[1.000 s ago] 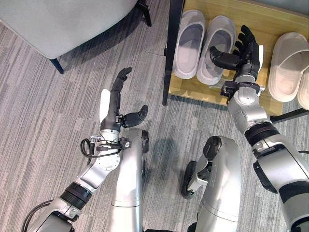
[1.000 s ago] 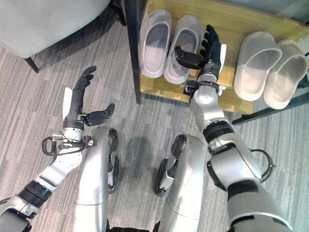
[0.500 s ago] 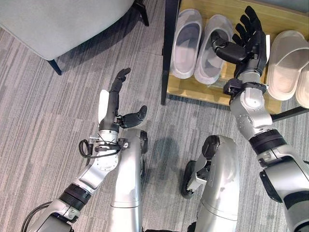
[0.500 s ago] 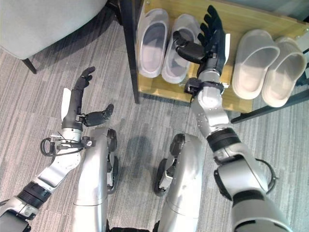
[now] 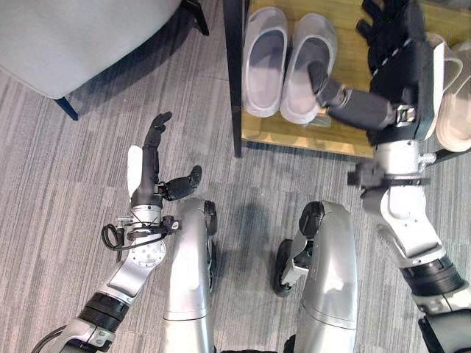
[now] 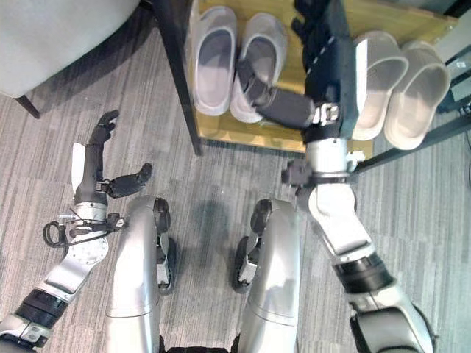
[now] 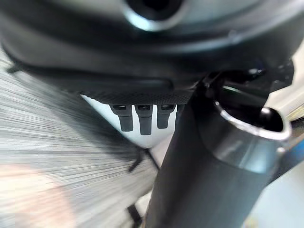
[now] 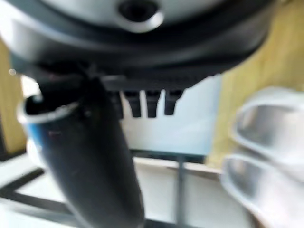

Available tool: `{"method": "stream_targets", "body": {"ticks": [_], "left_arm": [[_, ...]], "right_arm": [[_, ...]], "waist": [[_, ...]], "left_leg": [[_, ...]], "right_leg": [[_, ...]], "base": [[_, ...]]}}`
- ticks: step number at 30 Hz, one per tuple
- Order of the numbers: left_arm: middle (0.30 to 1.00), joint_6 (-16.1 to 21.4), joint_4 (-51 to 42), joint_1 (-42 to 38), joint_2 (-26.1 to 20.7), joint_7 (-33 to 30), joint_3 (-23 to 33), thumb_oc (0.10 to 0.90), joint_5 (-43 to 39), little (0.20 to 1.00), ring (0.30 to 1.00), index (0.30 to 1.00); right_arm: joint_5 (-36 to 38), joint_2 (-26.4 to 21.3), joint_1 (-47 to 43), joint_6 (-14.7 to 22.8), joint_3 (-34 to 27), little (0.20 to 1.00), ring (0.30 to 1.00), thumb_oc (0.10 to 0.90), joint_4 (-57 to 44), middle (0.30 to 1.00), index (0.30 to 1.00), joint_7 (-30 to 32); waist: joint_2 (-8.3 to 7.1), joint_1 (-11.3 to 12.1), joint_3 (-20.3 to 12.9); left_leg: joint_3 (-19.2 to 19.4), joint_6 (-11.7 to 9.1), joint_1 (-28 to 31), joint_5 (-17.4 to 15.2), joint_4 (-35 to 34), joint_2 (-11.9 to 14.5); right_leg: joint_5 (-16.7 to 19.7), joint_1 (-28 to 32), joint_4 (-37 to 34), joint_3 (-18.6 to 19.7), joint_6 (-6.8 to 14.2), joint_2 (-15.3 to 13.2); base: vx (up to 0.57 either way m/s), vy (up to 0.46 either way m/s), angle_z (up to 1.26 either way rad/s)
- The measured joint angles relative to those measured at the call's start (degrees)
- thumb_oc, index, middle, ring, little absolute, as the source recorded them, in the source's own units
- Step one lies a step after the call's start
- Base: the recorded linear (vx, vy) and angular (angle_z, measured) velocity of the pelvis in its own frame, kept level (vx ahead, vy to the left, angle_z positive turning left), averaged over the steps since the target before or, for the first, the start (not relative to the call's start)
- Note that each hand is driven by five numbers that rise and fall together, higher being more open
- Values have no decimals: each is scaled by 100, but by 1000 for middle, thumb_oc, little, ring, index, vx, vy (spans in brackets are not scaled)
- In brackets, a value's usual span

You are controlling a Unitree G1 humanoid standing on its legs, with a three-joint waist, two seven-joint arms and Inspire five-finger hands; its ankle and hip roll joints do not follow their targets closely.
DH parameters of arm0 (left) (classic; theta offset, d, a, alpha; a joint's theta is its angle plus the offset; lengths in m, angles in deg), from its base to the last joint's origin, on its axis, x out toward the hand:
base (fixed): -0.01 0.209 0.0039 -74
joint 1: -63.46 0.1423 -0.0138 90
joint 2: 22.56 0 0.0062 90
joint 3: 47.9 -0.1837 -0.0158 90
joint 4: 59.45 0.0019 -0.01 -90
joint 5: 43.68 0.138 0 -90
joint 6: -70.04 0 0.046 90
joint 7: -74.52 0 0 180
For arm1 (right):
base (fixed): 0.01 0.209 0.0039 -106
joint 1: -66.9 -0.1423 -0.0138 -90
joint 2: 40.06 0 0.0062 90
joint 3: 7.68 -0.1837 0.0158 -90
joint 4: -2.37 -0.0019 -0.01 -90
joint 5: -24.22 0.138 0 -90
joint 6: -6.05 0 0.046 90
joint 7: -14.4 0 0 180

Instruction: Arrange the slippers neatly on the shoe rack.

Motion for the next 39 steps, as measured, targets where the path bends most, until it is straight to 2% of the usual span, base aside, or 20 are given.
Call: {"method": "stream_targets", "body": {"ticks": [2,4,6,8,11,12,13,15,16,17,18,19,21,24,25,27,29,32,35,39], "left_arm": [[900,-46,-2,-78,-10,43,-2,800,195,900,900,900],[900,-42,-83,-158,-18,159,-10,800,380,900,900,900],[900,-38,-168,-192,-24,349,-29,800,538,900,900,900],[900,-31,-258,-209,-36,509,-60,800,537,900,900,900],[900,-25,-202,-80,-28,729,-183,800,530,900,900,900],[900,39,-167,65,-20,768,-268,800,531,900,900,900],[900,80,-189,182,-23,819,-285,800,532,900,900,900],[900,179,-153,487,10,915,-347,800,538,900,900,900],[900,135,58,649,60,1062,-431,800,539,900,900,900],[900,136,310,803,114,1136,-546,800,551,900,900,900],[900,161,556,1275,259,1144,-620,800,540,900,900,900],[900,167,607,1499,313,1167,-565,800,533,900,900,900],[900,134,1142,1826,536,1364,-584,800,530,900,900,900],[900,53,1569,2000,698,1719,-661,800,533,900,900,900],[900,42,1904,2028,804,1885,-828,800,537,900,900,900],[900,33,2281,1983,997,2085,-958,800,552,900,900,900],[900,-45,2556,1946,1141,2260,-1130,800,577,900,900,900],[900,-142,2603,1966,1236,2580,-1284,800,638,900,900,900],[900,-193,2622,2021,1379,2871,-1458,800,513,900,900,900],[900,-203,2601,2016,1321,3144,-1905,800,653,900,900,900]], "right_arm": [[76,401,446,-46,101,900,900,800,-2,900,900,-200],[73,442,813,-94,311,900,900,800,-20,900,900,-511],[13,432,1296,-275,548,900,900,800,-57,900,900,-955],[-62,571,1781,-333,588,900,900,800,33,900,900,-1190],[-264,896,1967,-442,568,900,900,800,862,900,900,-1229],[-307,961,2085,-471,562,900,900,800,1095,900,900,-1130],[-568,909,2187,-472,553,900,900,800,1147,900,900,-1053],[-1683,633,2240,-494,621,900,900,800,1508,900,900,-789],[-2318,623,2318,-539,653,900,900,800,2014,900,900,-628],[-2479,702,2407,-568,737,900,900,800,2443,900,900,-621],[-2704,936,2717,-657,781,900,900,800,3007,900,900,-550],[-2819,1024,2826,-714,801,900,900,800,3206,900,900,-459],[-3213,1323,3112,-821,721,900,900,800,3828,900,900,-301],[-3416,1560,3192,-904,691,900,900,800,4458,900,900,-306],[-3428,1694,3207,-961,707,900,900,800,4905,900,900,-303],[-3454,1782,3165,-962,720,900,900,800,5380,900,900,-311],[-3428,1904,3121,-1084,700,900,900,800,5751,900,900,-309],[-3207,2093,3098,-1131,478,900,900,800,6123,900,900,-324],[-2866,2165,3132,-1226,356,900,900,800,6480,900,900,-405],[-2663,2202,3180,-1346,385,900,900,800,6751,900,900,-559]], "waist": [[3,-11,-2],[25,2,-11],[33,-19,-19],[26,-13,-45],[11,-150,-74],[-8,-158,-300],[-11,-151,-319],[-6,-168,-424],[6,-175,-332],[-37,-179,-486],[-142,-138,-1180],[-147,-115,-1367],[-171,-152,-1571],[-199,-157,-1804],[-205,-165,-2042],[-168,-159,-2145],[-162,-160,-2368],[-92,-175,-2483],[106,-211,-2737],[298,-262,-2975]], "left_leg": [[19,-26,44,337,-797,-17],[-33,-184,140,565,-1347,-91],[-110,-201,402,656,-1793,-107],[-196,-255,799,743,-2270,-109],[-148,-149,1793,884,-3142,-87],[-86,-143,2042,980,-3496,-90],[-37,-93,2241,1008,-3660,-68],[30,-119,2863,1139,-4219,-41],[51,-56,3734,1260,-4754,-13],[25,-133,4141,1294,-5061,-21],[89,-181,4444,1377,-5608,-9],[136,-135,4754,1393,-5908,35],[172,-137,5848,1818,-7033,25],[283,-165,6847,2250,-8224,33],[290,-148,7283,2531,-8819,3],[314,-166,7877,2779,-9563,16],[305,-176,8195,3105,-10209,2],[312,-194,8864,3636,-11405,10],[300,-157,9236,4033,-12181,44],[300,-152,9474,4201,-12611,51]], "right_leg": [[281,99,-745,-161,-9,2],[434,252,-1273,-255,30,-3],[485,589,-1716,-408,-50,-30],[535,1065,-2219,-582,-74,-62],[655,2094,-3087,-725,-47,-91],[752,2317,-3419,-701,12,-66],[789,2492,-3576,-697,21,-74],[954,3087,-4136,-699,116,-6],[1042,4013,-4713,-841,102,15],[1082,4415,-5001,-854,182,41],[1189,4616,-5513,-824,209,126],[1164,4909,-5802,-857,224,164],[1619,5992,-6903,-989,303,226],[1990,6920,-8004,-995,303,323],[2215,7345,-8582,-1008,330,373],[2474,7859,-9213,-1003,328,468],[2721,8136,-9800,-1018,345,527],[3127,8634,-10637,-1062,337,633],[3499,9026,-11410,-1104,401,736],[3945,9476,-12310,-1126,461,829]], "base": [[-84,43,9],[-25,44,15],[-72,47,15],[-82,34,11],[-50,13,7],[0,0,0],[49,-3,-9],[135,-13,-8],[138,-6,7],[269,-30,-1],[285,-32,-11],[276,-35,-20],[282,-62,-3],[223,-59,-10],[162,-43,-12],[110,-53,-14],[73,-35,-6],[82,-20,-1],[24,-28,5],[-9,-43,2]]}}
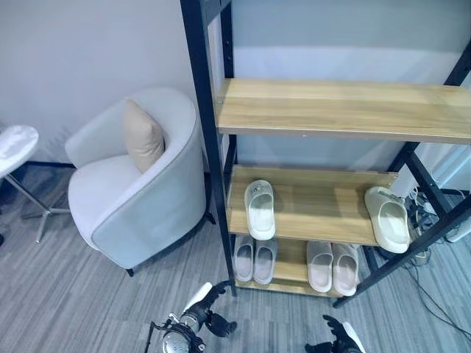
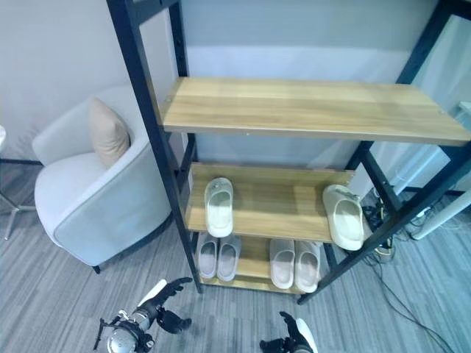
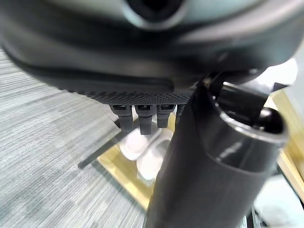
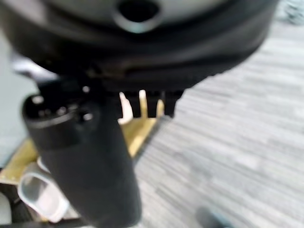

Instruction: Arrange the slippers neatly on the shoe rack.

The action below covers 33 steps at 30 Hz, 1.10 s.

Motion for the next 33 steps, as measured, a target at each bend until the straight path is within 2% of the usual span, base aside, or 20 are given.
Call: {"method": "stream_targets", "body": {"ticks": [2,7,9,11,13,15,17,18,21,22,24,26,27,28,29,30,31,32,33], "left_arm": [[900,-24,-72,4,-40,118,-46,800,360,900,900,900],[900,-20,-464,16,-237,225,-42,800,611,900,900,900],[900,-20,-616,38,-250,238,-12,800,458,900,900,900],[900,-18,-806,-6,-251,237,-13,800,176,900,900,900],[900,-28,-1242,-62,-310,266,-154,800,84,900,900,900],[900,57,-1774,-76,-451,263,-294,800,-12,900,900,900],[900,118,-2050,-223,-355,237,-315,800,-214,900,900,900],[900,123,-2121,-404,-309,237,-364,800,-344,900,900,900],[900,139,-2361,-737,-431,228,-427,800,-466,900,900,900],[900,152,-2448,-920,-518,230,-456,800,-545,900,900,900],[900,159,-2460,-1166,-544,251,-482,800,-589,900,900,900],[900,156,-2460,-1336,-595,254,-588,800,-588,900,900,900],[900,167,-2462,-1441,-599,266,-670,800,-587,900,900,900],[900,159,-2461,-1490,-593,269,-697,800,-587,900,900,900],[900,167,-2461,-1573,-549,277,-723,800,-588,900,900,900],[900,169,-2462,-1593,-537,274,-720,800,-589,900,900,900],[900,169,-2462,-1618,-553,255,-717,800,-593,900,900,900],[900,170,-2461,-1618,-580,249,-713,800,-594,900,900,900],[900,161,-2392,-1614,-555,231,-716,800,-598,900,900,900]], "right_arm": [[23,29,-9,-7,28,900,900,800,-2,900,900,-22],[28,28,-10,-18,115,900,900,800,-101,900,900,-89],[13,17,-18,-17,173,900,900,800,-101,900,900,-101],[-12,-4,-65,-17,197,900,900,800,-58,900,900,-107],[-24,-122,-82,-31,187,900,900,800,-56,900,900,-121],[-25,-237,-165,-35,163,900,900,800,-61,900,900,-119],[-36,-331,-277,-80,130,900,900,800,-72,900,900,-92],[-37,-309,-292,-83,97,900,900,800,-74,900,900,-76],[-39,-185,-441,-96,99,900,900,800,-52,900,900,-17],[-38,-86,-532,-96,78,900,900,800,-43,900,900,25],[-27,57,-514,-109,84,900,900,800,-45,900,900,31],[-31,67,-520,-113,31,900,900,800,4,900,900,43],[-36,56,-560,-116,24,900,900,800,60,900,900,44],[-38,52,-610,-112,-14,900,900,800,125,900,900,55],[-34,45,-656,-153,-77,900,900,800,173,900,900,67],[-35,44,-669,-164,-76,900,900,800,175,900,900,71],[-36,51,-709,-193,-77,900,900,800,172,900,900,72],[-38,75,-706,-194,-69,900,900,800,164,900,900,65],[-37,108,-736,-203,-73,900,900,800,169,900,900,62]], "waist": [[28,-27,-21],[38,-13,9],[29,74,78],[-5,122,197],[68,100,341],[140,80,421],[149,62,446],[91,-61,489],[-45,-37,587],[-100,-53,688],[-201,-109,789],[-214,-190,797],[-171,-207,794],[-118,-225,804],[-43,-219,818],[-43,-198,818],[-29,-199,810],[-58,-193,802],[-4,-193,797]], "left_leg": [[-4,-4,30,28,-4,-30],[-32,-101,90,182,-143,54],[-29,-136,42,208,-90,84],[-94,-163,-267,206,264,6],[-138,-232,-473,243,323,-11],[-4,-222,-546,242,249,-22],[-50,-186,-691,235,186,-120],[-27,-103,-661,290,91,-177],[262,-43,-525,327,-107,-186],[409,21,-500,346,-140,-199],[456,94,-493,357,-152,-232],[451,169,-492,404,-151,-231],[462,215,-473,415,-154,-201],[462,216,-471,416,-154,-172],[426,217,-462,408,-153,-161],[430,214,-457,398,-153,-169],[422,170,-457,384,-150,-176],[421,110,-435,364,-150,-183],[399,11,-416,366,-147,-127]], "right_leg": [[238,223,-403,-10,8,38],[268,231,-452,-24,-10,98],[272,174,-452,-14,-18,126],[338,35,-451,8,-73,117],[451,-143,-441,-21,-126,99],[533,-315,-365,56,-78,93],[599,-595,-251,181,-23,40],[640,-663,-236,301,32,15],[638,-955,13,572,99,-47],[634,-991,40,559,143,-134],[658,-1037,105,428,219,-229],[658,-1060,194,451,229,-254],[641,-1061,240,454,217,-270],[578,-1083,323,458,303,-269],[566,-1107,386,483,328,-395],[560,-1117,441,551,335,-510],[514,-1117,442,643,414,-744],[551,-1058,391,675,404,-932],[571,-955,253,730,539,-881]], "base": [[-75,-82,0],[-106,-43,2],[-214,-34,-2],[-211,2,4],[-212,92,7],[-157,78,-20],[-54,69,-41],[-45,63,-40],[-66,-8,-68],[-46,-24,-69],[-39,-56,-29],[-39,-115,8],[-1,-135,8],[-7,-217,10],[-1,-123,9],[13,-266,10],[15,-142,0],[18,-221,0],[30,-245,-9]]}}
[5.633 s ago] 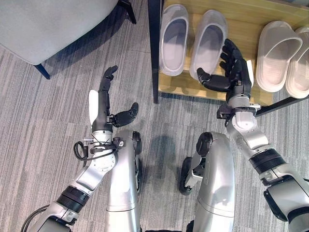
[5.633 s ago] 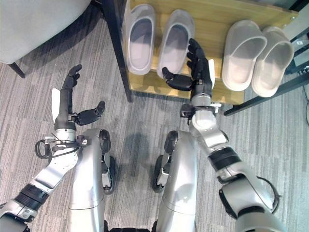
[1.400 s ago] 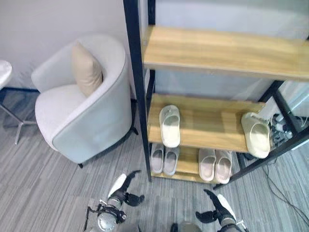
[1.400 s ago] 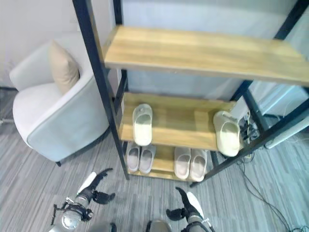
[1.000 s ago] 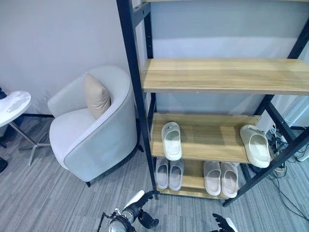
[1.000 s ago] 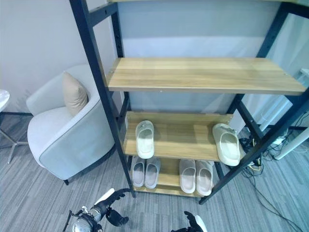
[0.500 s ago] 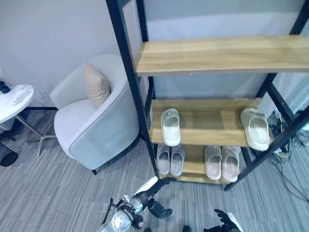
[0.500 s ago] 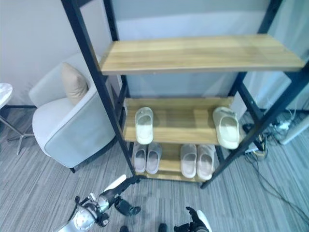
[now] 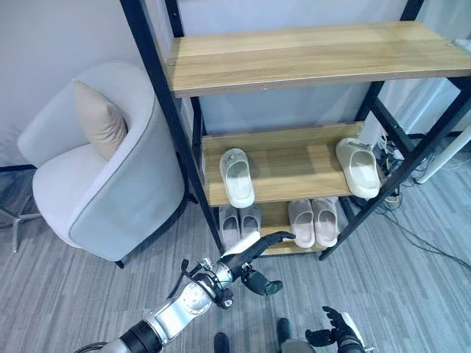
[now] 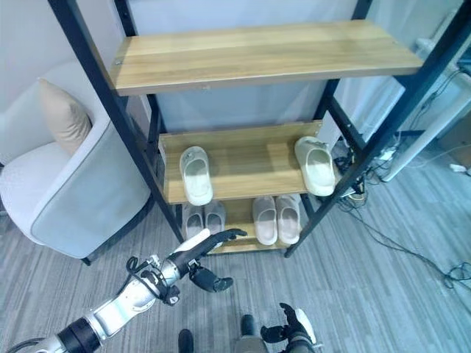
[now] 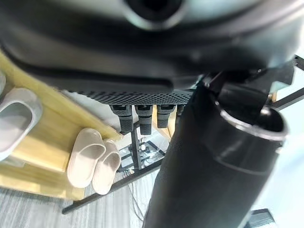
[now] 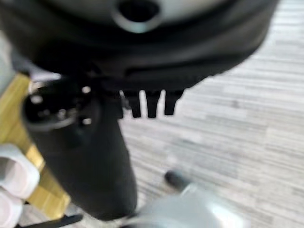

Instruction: Arrange the slippers neatly on the shoe rack.

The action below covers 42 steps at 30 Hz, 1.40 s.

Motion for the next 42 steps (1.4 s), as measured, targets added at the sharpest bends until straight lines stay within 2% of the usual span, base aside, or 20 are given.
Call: {"method": "stream_targets", "body": {"ticks": [1,3,6,10,11,12,13,15,16,17,18,19,20,21,22,23,27,30,33,42], "left_arm": [[900,-5,32,7,16,-6,-17,800,-1,900,900,900],[900,-1,33,5,176,-9,-29,800,-1,900,900,900],[900,6,37,-19,516,-24,9,800,-40,900,900,900],[900,2,47,-6,514,-44,49,800,-65,900,900,900],[900,2,52,-4,497,-46,83,800,-164,900,900,900],[900,-1,64,-7,463,-88,80,800,-208,900,900,900],[900,-7,119,-78,425,-140,48,800,-228,900,900,900],[900,-22,212,-64,274,-172,32,800,-222,900,900,900],[900,-23,216,-66,240,-188,33,800,-218,900,900,900],[900,-23,209,-67,236,-221,33,800,-215,900,900,900],[900,-22,194,-64,232,-249,41,800,-207,900,900,900],[900,-20,164,-62,259,-263,47,800,-210,900,900,900],[900,-20,143,-57,253,-261,44,800,-209,900,900,900],[900,-22,121,-31,239,-263,44,800,-207,900,900,900],[900,-22,118,-31,233,-258,41,800,-202,900,900,900],[900,-30,125,-40,175,-267,52,800,-196,900,900,900],[900,-34,110,-25,-26,-266,51,800,-187,900,900,900],[900,-35,27,3,-139,-280,52,800,-186,900,900,900],[900,-45,-267,25,-245,-373,99,800,-149,900,900,900],[900,0,-1228,-72,-202,-626,715,800,-63,900,900,900]], "right_arm": [[-1,-7,-28,-4,1,900,900,800,-1,900,900,-3],[0,-3,-18,-26,1,900,900,800,6,900,900,-5],[3,-57,46,-34,-1,900,900,800,77,900,900,-3],[12,-94,135,-40,80,900,900,800,216,900,900,-7],[12,-77,136,-32,138,900,900,800,210,900,900,-19],[11,-33,155,-28,132,900,900,800,211,900,900,-17],[4,51,206,-27,128,900,900,800,236,900,900,-3],[7,95,262,-20,261,900,900,800,234,900,900,-9],[13,94,254,-20,285,900,900,800,255,900,900,-1],[16,55,239,-21,292,900,900,800,291,900,900,6],[26,30,215,-23,295,900,900,800,358,900,900,18],[27,-10,202,-25,300,900,900,800,410,900,900,46],[26,-13,181,-38,299,900,900,800,432,900,900,47],[28,-19,257,-40,299,900,900,800,453,900,900,50],[34,-15,284,-38,288,900,900,800,450,900,900,68],[39,33,261,-46,277,900,900,800,457,900,900,76],[84,142,332,-33,230,900,900,800,436,900,900,77],[45,60,323,-25,340,900,900,800,433,900,900,73],[0,39,367,-36,423,900,900,800,393,900,900,59],[0,-20,479,-30,461,900,900,800,-13,900,900,27]], "waist": [[121,-2,-17],[227,-29,-75],[259,-102,-138],[254,-36,-190],[237,-39,-195],[154,-28,-193],[-36,6,-120],[-287,150,-131],[-402,168,-105],[-412,181,-111],[-426,232,-123],[-432,270,-140],[-406,290,-144],[-304,304,-150],[-204,285,-168],[-196,282,-178],[-333,280,-237],[-253,284,-292],[-188,299,-324],[-15,250,-425]], "left_leg": [[-7,-97,2,31,0,108],[16,-177,86,44,1,284],[-115,-402,135,-47,161,570],[-158,-480,100,-26,243,790],[-283,-645,-90,-97,531,877],[-303,-656,-212,-80,731,873],[-324,-652,-607,-36,1441,830],[-308,-597,-859,305,1893,717],[-353,-552,-977,188,1991,559],[-355,-487,-952,134,1998,467],[-320,-391,-1025,-114,1884,82],[-328,-286,-936,-269,1578,-218],[-337,-212,-858,-319,1361,-333],[-459,-101,-542,-390,861,-387],[-559,-29,-402,-446,757,-338],[-618,199,-271,-225,567,-303],[-474,201,-224,-215,379,-309],[-460,180,-52,-143,247,-282],[-455,162,137,-25,170,-231],[-537,118,248,3,15,-149]], "right_leg": [[54,32,-62,-9,-47,159],[111,218,-282,-58,-144,331],[103,587,-660,-215,-180,592],[89,626,-650,-307,-314,811],[-6,546,-538,-381,-442,873],[-38,562,-549,-403,-490,861],[-37,636,-587,-450,-549,842],[-75,653,-534,-470,-673,790],[-98,669,-544,-458,-774,727],[-104,639,-529,-454,-784,679],[-92,562,-497,-421,-825,599],[-110,399,-405,-379,-795,494],[-106,371,-409,-356,-790,511],[-87,370,-407,-287,-778,672],[-68,383,-406,-293,-766,805],[12,410,-407,-273,-712,877],[-23,272,-152,-272,-644,812],[-36,333,-177,-276,-645,837],[83,683,-604,-296,-659,928],[11,790,-706,-392,-642,1007]], "base": [[31,-245,-9],[34,-224,-11],[83,-426,13],[38,-368,10],[1,-306,23],[-3,-383,44],[24,-217,35],[31,-128,28],[68,-70,18],[98,-52,10],[128,-18,-11],[119,-16,-12],[72,-14,-24],[89,-2,-18],[77,23,-33],[106,29,-28],[95,20,-13],[49,-5,0],[42,-26,2],[5,-28,4]]}}
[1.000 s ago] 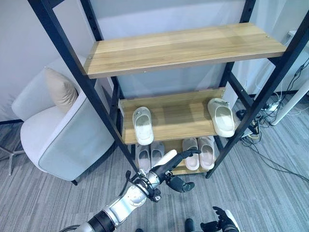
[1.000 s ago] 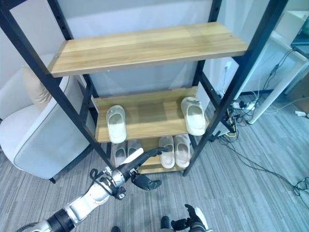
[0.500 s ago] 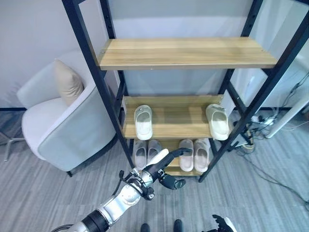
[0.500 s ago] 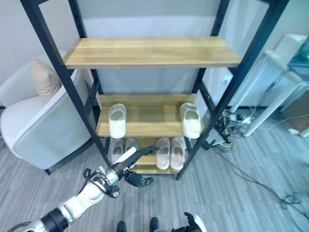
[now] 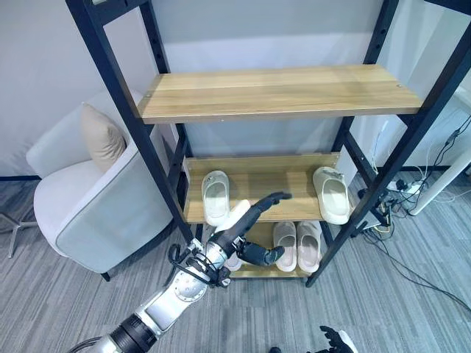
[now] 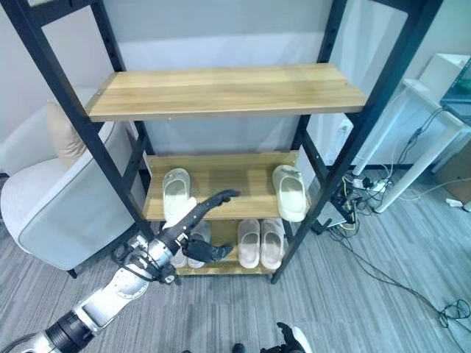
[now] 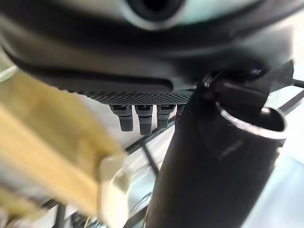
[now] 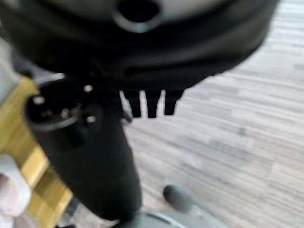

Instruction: Arrange the slippers neatly on the shoe rack.

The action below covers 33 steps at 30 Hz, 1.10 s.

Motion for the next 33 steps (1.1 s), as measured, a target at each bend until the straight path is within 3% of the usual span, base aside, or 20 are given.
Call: {"method": "stream_targets", "body": {"ticks": [3,5,10,15,19,25,33], "left_arm": [[900,1,25,-187,-49,-92,-21,800,447,900,900,900],[900,1,281,-657,-92,-243,-353,800,1008,900,900,900],[900,-1,788,-1131,-44,-429,-631,800,1911,900,900,900],[900,-74,1207,-1509,164,-782,-679,800,2284,900,900,900],[900,-201,1254,-1732,366,-1007,-604,800,2329,900,900,900],[900,-323,1389,-2417,516,-1242,-593,800,2330,900,900,900],[900,-853,2327,-2882,874,-1322,-401,800,2151,900,900,900]], "right_arm": [[-2,-54,-35,4,57,900,900,800,-13,900,900,-55],[-3,-77,-39,6,87,900,900,800,-1,900,900,-69],[-60,-125,-174,16,170,900,900,800,-12,900,900,-68],[-70,-187,-256,32,167,900,900,800,-16,900,900,-25],[-76,-229,-356,29,171,900,900,800,-38,900,900,-2],[-74,-223,-398,33,169,900,900,800,-46,900,900,24],[14,-246,-488,28,159,900,900,800,-69,900,900,-11]], "waist": [[43,-17,-26],[86,-2,-54],[202,-292,-125],[349,-408,-90],[527,-350,-78],[549,-405,-66],[599,-413,49]], "left_leg": [[-56,-32,-49,7,-19,4],[-92,-59,-121,-5,-29,6],[-59,-67,-334,48,-21,16],[-19,-78,-535,70,-18,49],[146,-75,-797,74,-18,43],[152,-79,-979,77,-18,43],[145,-88,-1149,82,-18,45]], "right_leg": [[-6,-33,1,-53,-13,1],[-5,-87,2,-66,-17,7],[36,-324,1,-50,-61,17],[47,-546,1,-34,-70,46],[128,-872,3,101,-96,42],[117,-1054,3,111,-73,44],[122,-1221,2,100,-69,47]], "base": [[45,-13,13],[43,-4,4],[20,7,-3],[32,29,-5],[26,43,-16],[8,22,-3],[0,5,0]]}}
